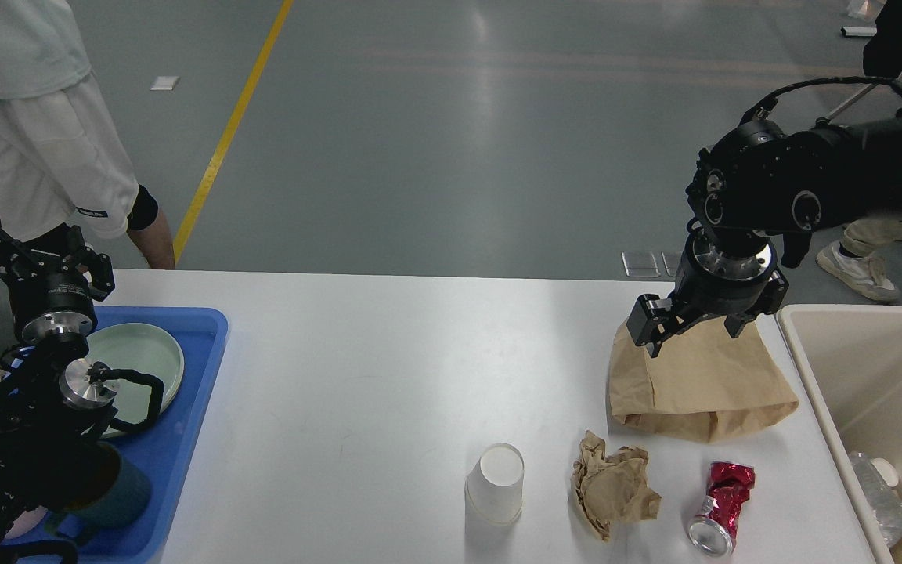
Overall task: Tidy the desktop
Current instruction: 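Bring the right gripper back over the brown paper bag, then lower the right gripper and grasp the crumpled brown paper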
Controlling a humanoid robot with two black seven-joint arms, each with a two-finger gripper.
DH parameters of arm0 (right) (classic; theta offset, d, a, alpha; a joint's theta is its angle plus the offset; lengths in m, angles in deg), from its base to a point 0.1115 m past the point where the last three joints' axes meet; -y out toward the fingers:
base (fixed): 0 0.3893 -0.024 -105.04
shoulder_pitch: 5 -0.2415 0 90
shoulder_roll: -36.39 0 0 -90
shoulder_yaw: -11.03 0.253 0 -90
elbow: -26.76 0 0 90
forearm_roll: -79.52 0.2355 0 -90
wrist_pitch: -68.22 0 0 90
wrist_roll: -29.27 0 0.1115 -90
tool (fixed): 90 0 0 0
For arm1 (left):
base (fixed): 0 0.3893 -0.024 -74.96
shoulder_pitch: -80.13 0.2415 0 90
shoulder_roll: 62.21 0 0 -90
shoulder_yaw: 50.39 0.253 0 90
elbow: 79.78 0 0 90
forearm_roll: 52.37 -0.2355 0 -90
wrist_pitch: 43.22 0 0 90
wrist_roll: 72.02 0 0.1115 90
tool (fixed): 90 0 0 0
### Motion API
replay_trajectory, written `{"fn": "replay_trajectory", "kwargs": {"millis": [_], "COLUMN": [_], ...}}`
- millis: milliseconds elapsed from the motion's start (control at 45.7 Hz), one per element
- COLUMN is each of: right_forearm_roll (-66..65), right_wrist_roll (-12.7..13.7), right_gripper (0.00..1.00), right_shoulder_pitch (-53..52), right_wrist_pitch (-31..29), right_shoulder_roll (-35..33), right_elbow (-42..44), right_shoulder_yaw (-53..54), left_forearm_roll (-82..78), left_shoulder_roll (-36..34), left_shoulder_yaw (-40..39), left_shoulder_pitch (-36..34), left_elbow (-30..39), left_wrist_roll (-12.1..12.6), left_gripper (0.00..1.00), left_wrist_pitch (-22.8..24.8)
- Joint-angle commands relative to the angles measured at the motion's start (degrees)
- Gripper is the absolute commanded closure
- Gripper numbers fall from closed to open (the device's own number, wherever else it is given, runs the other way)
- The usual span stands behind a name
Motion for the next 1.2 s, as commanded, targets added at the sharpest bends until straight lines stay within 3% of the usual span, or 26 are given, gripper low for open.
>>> {"fn": "replay_trajectory", "kwargs": {"millis": [0, 131, 262, 394, 700, 875, 1181], "right_forearm_roll": [0.6, 1.9, 1.9, 1.9, 3.4, 3.8, 3.8], "right_wrist_roll": [0.0, 0.1, 0.2, 0.2, 0.2, 0.2, 0.2], "right_gripper": [0.0, 0.0, 0.0, 0.0, 0.0, 0.0, 0.08], "right_shoulder_pitch": [4.5, 14.6, 21.5, 24.0, 31.9, 33.7, 35.2], "right_wrist_pitch": [-0.2, 1.5, 6.8, 10.6, 11.8, 16.6, 21.5], "right_shoulder_roll": [-0.7, -0.9, -0.4, -0.4, -0.2, -0.2, -0.3], "right_elbow": [-0.5, 1.6, 2.5, 2.6, 6.9, 7.4, 7.3], "right_shoulder_yaw": [2.3, 6.1, 6.8, 7.0, 10.0, 12.6, 12.9], "left_forearm_roll": [0.0, 0.0, 0.0, 0.0, 0.0, 0.0, 0.0], "left_shoulder_roll": [0.0, 0.0, 0.0, 0.0, 0.0, 0.0, 0.0], "left_shoulder_yaw": [0.0, 0.0, 0.0, 0.0, 0.0, 0.0, 0.0], "left_shoulder_pitch": [0.0, 0.0, 0.0, 0.0, 0.0, 0.0, 0.0], "left_elbow": [0.0, 0.0, 0.0, 0.0, 0.0, 0.0, 0.0], "left_wrist_roll": [0.0, 0.0, 0.0, 0.0, 0.0, 0.0, 0.0], "left_gripper": [0.04, 0.04, 0.04, 0.04, 0.04, 0.04, 0.04], "left_wrist_pitch": [0.0, -0.1, 0.0, 0.0, 0.0, 0.0, -0.1]}}
